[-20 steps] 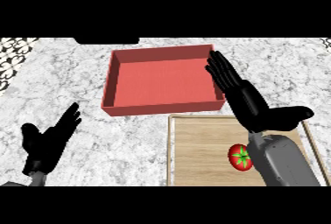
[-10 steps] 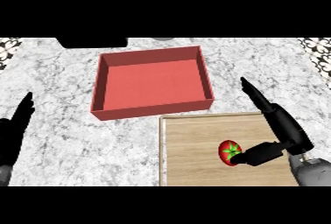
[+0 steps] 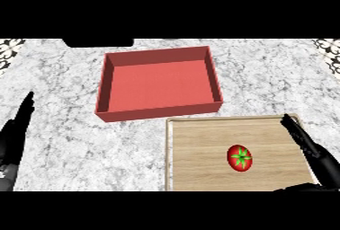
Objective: Pick the tomato from the tray and place it in the cardboard box
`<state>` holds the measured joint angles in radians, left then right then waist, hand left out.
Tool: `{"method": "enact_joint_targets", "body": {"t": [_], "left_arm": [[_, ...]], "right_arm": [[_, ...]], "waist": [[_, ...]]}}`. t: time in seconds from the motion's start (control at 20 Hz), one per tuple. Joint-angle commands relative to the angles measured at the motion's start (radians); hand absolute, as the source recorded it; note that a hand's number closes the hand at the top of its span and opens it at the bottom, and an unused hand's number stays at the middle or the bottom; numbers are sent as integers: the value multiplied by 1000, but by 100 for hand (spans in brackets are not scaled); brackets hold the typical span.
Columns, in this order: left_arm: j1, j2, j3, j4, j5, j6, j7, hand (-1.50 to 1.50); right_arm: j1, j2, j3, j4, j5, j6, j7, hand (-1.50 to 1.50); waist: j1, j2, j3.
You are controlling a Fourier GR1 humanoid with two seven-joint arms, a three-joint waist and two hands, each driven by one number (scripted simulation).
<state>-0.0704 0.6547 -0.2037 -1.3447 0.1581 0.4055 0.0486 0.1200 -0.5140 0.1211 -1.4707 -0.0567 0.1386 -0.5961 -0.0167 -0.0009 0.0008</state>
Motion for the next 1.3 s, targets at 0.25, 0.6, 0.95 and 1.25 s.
{"method": "enact_joint_targets", "body": {"t": [0.25, 0.6, 0.95, 1.25], "left_arm": [[-33, 18, 21, -4, -17, -29, 34, 0], [-72, -31, 25, 82, -44, -40, -17, 0], [-68, -61, 40, 22, -81, -43, 51, 0], [-55, -79, 125, 61, -102, -125, 15, 0]], "right_arm": [[-48, -259, 2, -98, 241, 28, 164, -150], [-172, -304, 144, -192, 378, 177, 443, -150], [-259, -220, 187, -186, 384, 348, 607, -150], [-301, -96, 200, -129, 535, 354, 626, -150]], "waist": [[17, -1, -3], [23, 3, -4], [20, 0, -1], [19, 1, -1]]}}
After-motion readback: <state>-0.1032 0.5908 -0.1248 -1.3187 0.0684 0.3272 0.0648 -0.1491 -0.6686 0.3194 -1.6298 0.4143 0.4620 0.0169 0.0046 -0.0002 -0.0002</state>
